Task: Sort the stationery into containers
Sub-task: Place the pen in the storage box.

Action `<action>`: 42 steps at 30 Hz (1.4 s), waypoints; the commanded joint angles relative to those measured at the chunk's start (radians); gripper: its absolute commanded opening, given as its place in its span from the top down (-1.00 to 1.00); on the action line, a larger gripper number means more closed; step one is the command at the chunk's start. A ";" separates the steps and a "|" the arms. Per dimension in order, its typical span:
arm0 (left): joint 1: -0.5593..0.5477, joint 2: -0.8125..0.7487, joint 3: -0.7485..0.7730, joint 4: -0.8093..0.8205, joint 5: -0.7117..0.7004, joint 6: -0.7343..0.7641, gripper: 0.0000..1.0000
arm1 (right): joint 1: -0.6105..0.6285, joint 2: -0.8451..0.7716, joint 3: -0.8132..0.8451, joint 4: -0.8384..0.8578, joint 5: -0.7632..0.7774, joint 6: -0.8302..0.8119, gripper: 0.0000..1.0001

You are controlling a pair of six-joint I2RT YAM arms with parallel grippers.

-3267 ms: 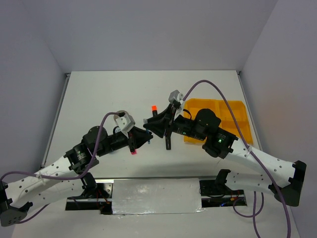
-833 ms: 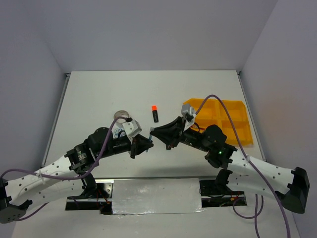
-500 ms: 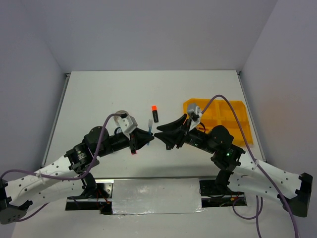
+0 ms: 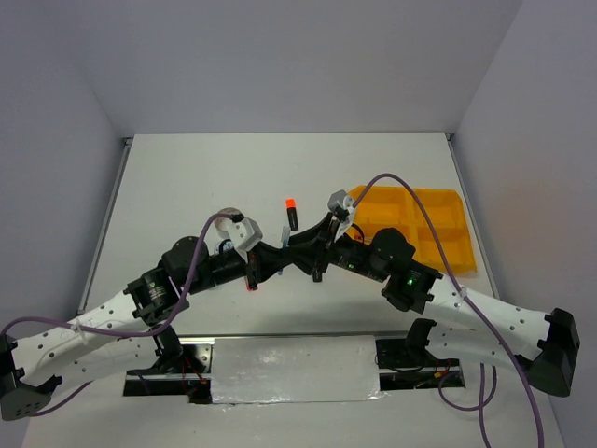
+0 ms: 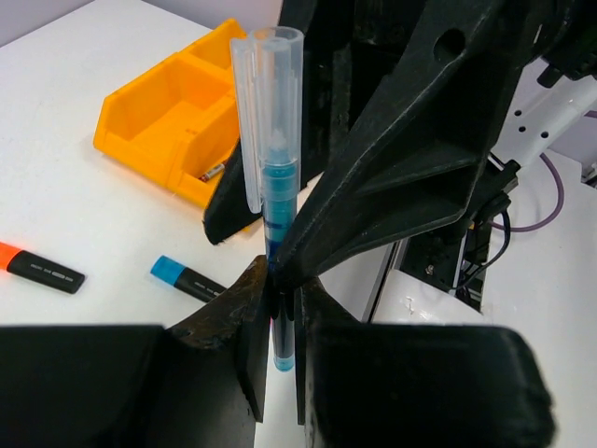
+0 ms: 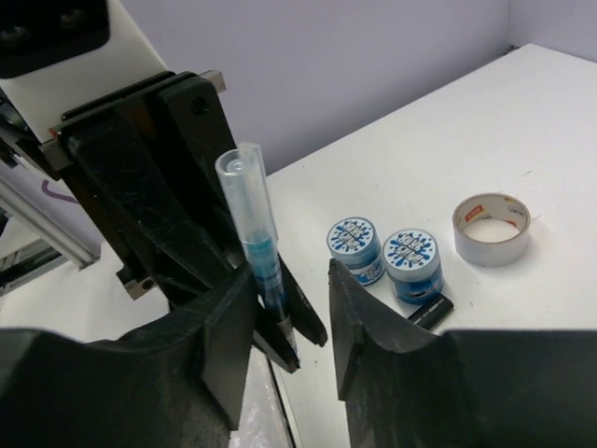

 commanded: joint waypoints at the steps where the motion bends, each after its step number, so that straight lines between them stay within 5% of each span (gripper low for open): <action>1: 0.002 0.006 0.052 0.064 0.032 -0.001 1.00 | 0.007 0.022 0.039 0.067 0.014 0.006 0.18; 7: 0.002 0.030 0.072 0.046 0.003 -0.011 1.00 | 0.006 0.062 0.051 0.091 0.036 0.009 0.96; 9: 0.002 0.033 0.083 0.020 -0.023 -0.025 0.42 | 0.006 0.069 0.049 0.091 0.086 0.013 1.00; 10: 0.002 0.033 0.095 -0.005 -0.064 -0.033 -0.33 | 0.004 0.069 0.051 0.088 0.115 0.022 1.00; 13: 0.000 0.040 0.142 -0.075 -0.182 -0.083 -0.99 | -0.034 0.073 0.059 0.047 0.242 0.059 1.00; 17: 0.000 0.078 0.239 -0.378 -0.426 -0.235 -0.99 | -0.206 0.064 0.040 -0.036 0.321 0.202 1.00; 21: 0.002 0.102 0.364 -0.727 -0.731 -0.425 -0.99 | -0.363 0.026 0.017 -0.226 0.644 0.416 1.00; 24: 0.000 0.076 0.398 -0.871 -0.762 -0.453 -0.99 | -0.459 0.001 -0.029 -0.372 0.778 0.583 1.00; 29: 0.002 -0.060 0.328 -0.864 -0.755 -0.401 -0.99 | -0.560 0.018 -0.062 -0.568 0.870 0.757 1.00; 42: 0.002 -0.105 0.230 -0.855 -0.729 -0.389 -0.99 | -0.603 0.128 -0.174 -0.579 0.781 0.889 1.00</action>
